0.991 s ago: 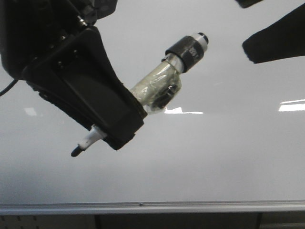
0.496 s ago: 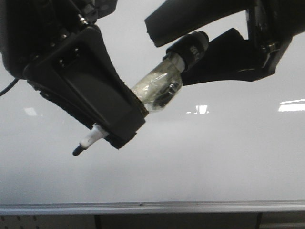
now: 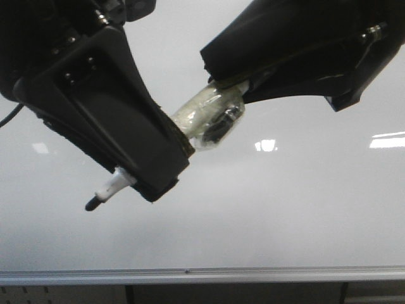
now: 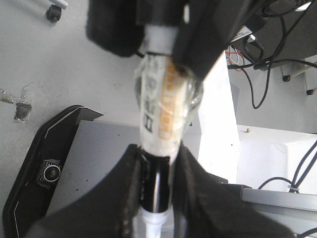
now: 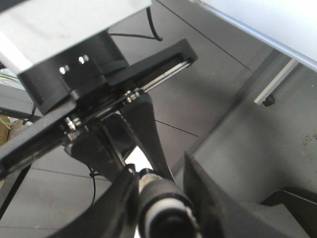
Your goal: Write number 0 on whiteboard
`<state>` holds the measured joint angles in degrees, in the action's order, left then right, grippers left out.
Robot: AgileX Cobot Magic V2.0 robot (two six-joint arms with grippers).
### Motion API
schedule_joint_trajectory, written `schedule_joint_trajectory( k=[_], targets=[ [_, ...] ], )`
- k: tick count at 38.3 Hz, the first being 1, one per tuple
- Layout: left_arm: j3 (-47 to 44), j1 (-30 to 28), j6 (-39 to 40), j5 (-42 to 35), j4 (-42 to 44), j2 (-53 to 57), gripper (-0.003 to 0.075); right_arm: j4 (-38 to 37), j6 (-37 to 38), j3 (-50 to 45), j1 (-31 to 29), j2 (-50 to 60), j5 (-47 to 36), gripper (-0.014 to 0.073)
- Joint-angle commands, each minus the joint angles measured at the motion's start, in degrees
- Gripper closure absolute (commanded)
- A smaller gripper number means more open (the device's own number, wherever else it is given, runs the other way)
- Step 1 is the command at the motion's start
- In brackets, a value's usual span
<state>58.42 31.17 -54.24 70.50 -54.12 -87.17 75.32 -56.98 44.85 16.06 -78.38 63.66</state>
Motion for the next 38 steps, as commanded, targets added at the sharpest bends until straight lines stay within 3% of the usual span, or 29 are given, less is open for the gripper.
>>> schedule_joint_trajectory(
  k=[1,8,15,18,25,30,38],
  targets=[
    [1.8,0.3,0.5,1.9,-3.7,2.0,0.0739,2.1,-0.5,1.8,0.1,1.4,5.7,0.0411],
    [1.8,0.3,0.5,1.9,-3.7,2.0,0.0739,2.1,-0.5,1.8,0.1,1.4,6.0,0.0661],
    [1.8,0.3,0.4,1.1,-3.7,2.0,0.0695,2.1,-0.5,1.8,0.1,1.4,6.4,0.0652],
    [1.8,0.3,0.4,0.4,-3.7,2.0,0.0559,2.0,-0.5,1.8,0.1,1.4,6.7,0.0652],
    [1.8,0.3,0.4,-1.9,-3.7,2.0,0.0006,0.7,-0.5,2.0,0.1,1.4,6.9,0.0652],
    [1.8,0.3,0.4,-1.9,-3.7,2.0,0.0087,-4.3,1.2,3.6,-0.1,1.4,7.1,0.0652],
    [1.8,0.3,0.4,-1.9,-3.7,2.0,0.0139,-25.9,16.3,12.0,-0.1,1.4,5.1,0.0652]
  ],
)
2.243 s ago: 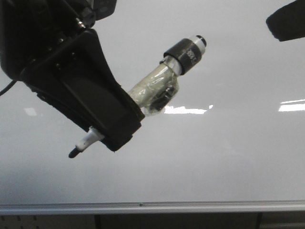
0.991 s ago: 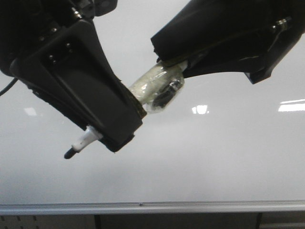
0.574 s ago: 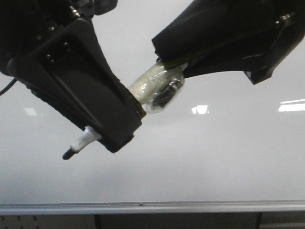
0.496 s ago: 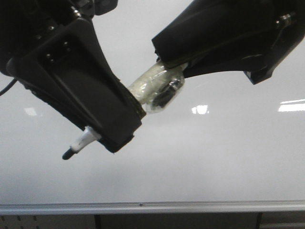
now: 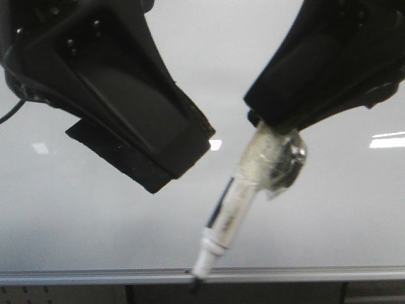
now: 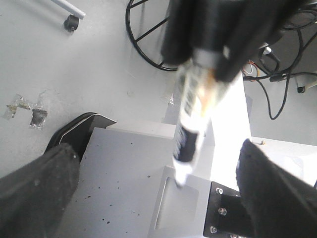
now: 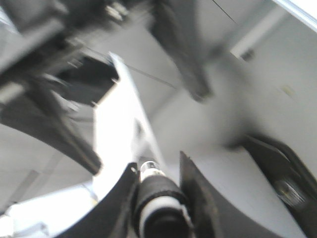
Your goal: Write number 0 on whiteboard
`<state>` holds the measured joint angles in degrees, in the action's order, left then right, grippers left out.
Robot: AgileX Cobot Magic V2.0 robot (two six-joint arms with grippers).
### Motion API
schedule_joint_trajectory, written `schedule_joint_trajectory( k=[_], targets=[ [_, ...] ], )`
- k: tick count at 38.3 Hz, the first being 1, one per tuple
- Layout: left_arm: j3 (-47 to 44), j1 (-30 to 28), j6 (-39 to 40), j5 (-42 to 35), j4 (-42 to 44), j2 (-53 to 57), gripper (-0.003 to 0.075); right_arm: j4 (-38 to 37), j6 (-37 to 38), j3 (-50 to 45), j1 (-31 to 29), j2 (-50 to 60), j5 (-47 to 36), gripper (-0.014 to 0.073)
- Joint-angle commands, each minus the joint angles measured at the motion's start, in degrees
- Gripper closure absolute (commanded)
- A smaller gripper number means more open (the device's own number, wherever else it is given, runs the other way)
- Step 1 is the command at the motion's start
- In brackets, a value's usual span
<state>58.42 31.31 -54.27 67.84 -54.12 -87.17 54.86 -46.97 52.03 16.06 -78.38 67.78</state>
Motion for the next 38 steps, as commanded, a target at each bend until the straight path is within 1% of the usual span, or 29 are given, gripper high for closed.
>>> schedule_joint_trajectory(
  k=[1,5,9,13,14,15,16,20,25,30,34,38],
  targets=[
    [1.8,0.2,0.4,0.8,-3.7,2.0,0.0147,-8.2,7.9,6.2,-0.1,1.4,0.2,0.0652],
    [1.8,0.2,0.4,1.2,-3.7,2.0,0.0187,-17.3,15.4,11.0,-0.1,2.1,-3.4,0.0652],
    [1.8,0.2,0.4,1.2,-3.7,2.0,0.0252,-26.8,22.8,14.3,-0.1,3.6,-7.5,0.0652],
    [1.8,0.2,0.4,1.6,-3.7,2.0,0.0358,-35.8,28.8,16.0,-0.1,5.6,-14.0,0.0652],
    [1.8,0.2,0.4,2.1,-3.7,2.0,0.0382,-37.1,29.6,16.1,-0.1,6.2,-16.0,0.0652],
    [1.8,0.2,0.4,2.6,-3.7,2.0,0.0425,-38.8,29.7,16.1,-0.1,6.9,-18.0,0.0652],
    [1.8,0.2,0.4,2.9,-3.7,2.0,0.0451,-39.5,29.6,16.1,-0.1,7.4,-19.3,0.0652],
    [1.8,0.2,0.4,3.1,-3.7,2.0,0.0601,-41.1,29.6,16.1,-0.1,8.7,-24.0,0.0652],
    [1.8,0.2,0.4,3.1,-3.7,2.0,0.0741,-41.2,29.6,16.7,-0.1,8.5,-25.1,0.0652],
    [1.8,0.2,0.4,3.1,-3.7,2.0,0.074,-43.7,29.9,19.9,-0.1,7.6,-25.2,0.0652],
    [1.8,0.2,0.4,3.0,-3.7,2.0,0.074,-48.6,33.7,23.9,-1.0,5.9,-24.9,0.0652],
    [1.8,0.2,0.4,3.0,-3.7,2.0,0.074,-51.6,36.3,27.7,-2.1,3.6,-24.7,0.0652]
  ],
)
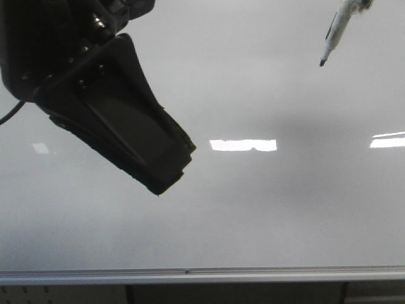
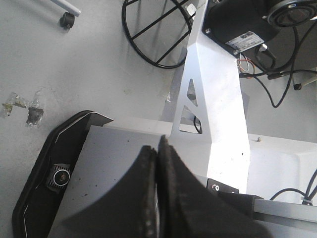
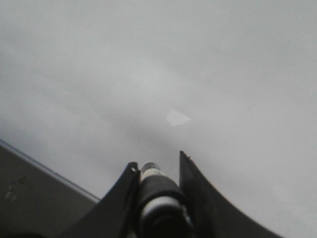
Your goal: Write number 0 on whiteboard
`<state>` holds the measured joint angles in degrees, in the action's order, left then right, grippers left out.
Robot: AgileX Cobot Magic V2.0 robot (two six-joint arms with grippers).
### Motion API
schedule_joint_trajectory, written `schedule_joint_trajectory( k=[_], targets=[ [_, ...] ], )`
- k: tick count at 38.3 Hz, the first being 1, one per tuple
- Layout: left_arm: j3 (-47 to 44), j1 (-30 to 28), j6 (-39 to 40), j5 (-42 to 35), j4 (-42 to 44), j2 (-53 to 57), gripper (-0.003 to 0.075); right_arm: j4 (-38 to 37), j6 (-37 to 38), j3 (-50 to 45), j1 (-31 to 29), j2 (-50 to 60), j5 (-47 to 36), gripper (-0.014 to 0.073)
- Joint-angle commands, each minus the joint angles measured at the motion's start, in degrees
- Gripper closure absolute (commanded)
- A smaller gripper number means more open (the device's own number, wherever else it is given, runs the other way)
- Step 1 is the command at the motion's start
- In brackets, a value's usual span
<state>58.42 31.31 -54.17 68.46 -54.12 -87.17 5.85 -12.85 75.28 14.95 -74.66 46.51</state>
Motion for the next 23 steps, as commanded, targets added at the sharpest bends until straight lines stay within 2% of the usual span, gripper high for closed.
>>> schedule_joint_trajectory(
  k=[1,16,23],
  targets=[
    [1.8,0.2,0.3,2.4,-3.7,2.0,0.074,-2.6,2.4,5.5,-1.2,-0.8,-3.4,0.0652],
    [1.8,0.2,0.3,2.3,-3.7,2.0,0.074,-2.5,2.8,19.1,-1.5,-12.1,-0.4,0.0652],
    [1.8,0.2,0.3,2.3,-3.7,2.0,0.074,-2.2,3.0,22.4,-1.5,-15.3,0.1,0.0652]
  ],
)
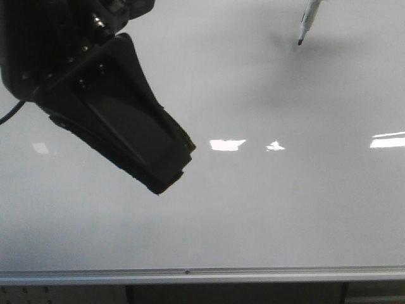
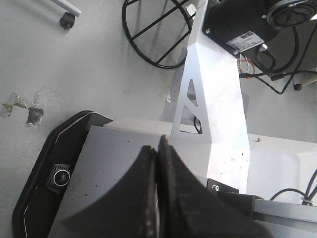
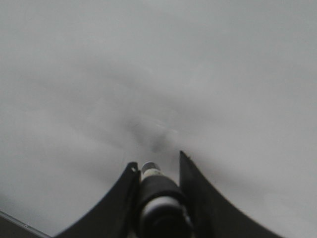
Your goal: Write number 0 on whiteboard
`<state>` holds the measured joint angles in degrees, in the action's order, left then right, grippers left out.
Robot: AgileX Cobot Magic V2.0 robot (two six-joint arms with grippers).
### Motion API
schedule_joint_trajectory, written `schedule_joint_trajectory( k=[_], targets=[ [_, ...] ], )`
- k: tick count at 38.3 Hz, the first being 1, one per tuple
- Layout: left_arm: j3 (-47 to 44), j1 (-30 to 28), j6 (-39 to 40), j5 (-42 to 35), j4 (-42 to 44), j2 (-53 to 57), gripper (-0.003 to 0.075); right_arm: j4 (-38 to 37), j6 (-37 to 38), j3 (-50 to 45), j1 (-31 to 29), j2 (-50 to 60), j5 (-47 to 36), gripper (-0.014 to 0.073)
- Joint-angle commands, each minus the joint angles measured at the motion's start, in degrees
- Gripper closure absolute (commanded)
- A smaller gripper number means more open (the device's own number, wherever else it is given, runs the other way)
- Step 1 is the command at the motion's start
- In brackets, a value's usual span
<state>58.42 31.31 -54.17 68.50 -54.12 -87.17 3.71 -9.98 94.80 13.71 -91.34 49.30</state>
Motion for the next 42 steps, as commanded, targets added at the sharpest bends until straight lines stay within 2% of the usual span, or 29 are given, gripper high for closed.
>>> schedule_joint_trajectory(
  k=[1,15,42],
  targets=[
    [1.8,0.2,0.3,2.3,-3.7,2.0,0.074,-0.1,0.1,2.9,-0.2,1.0,-2.8,0.0652],
    [1.8,0.2,0.3,2.1,-3.7,2.0,0.074,0.2,0.1,2.9,-0.2,-1.0,-4.6,0.0652],
    [1.8,0.2,0.3,2.0,-3.7,2.0,0.074,-0.7,0.1,2.9,-0.2,-3.7,-2.9,0.0652]
  ],
)
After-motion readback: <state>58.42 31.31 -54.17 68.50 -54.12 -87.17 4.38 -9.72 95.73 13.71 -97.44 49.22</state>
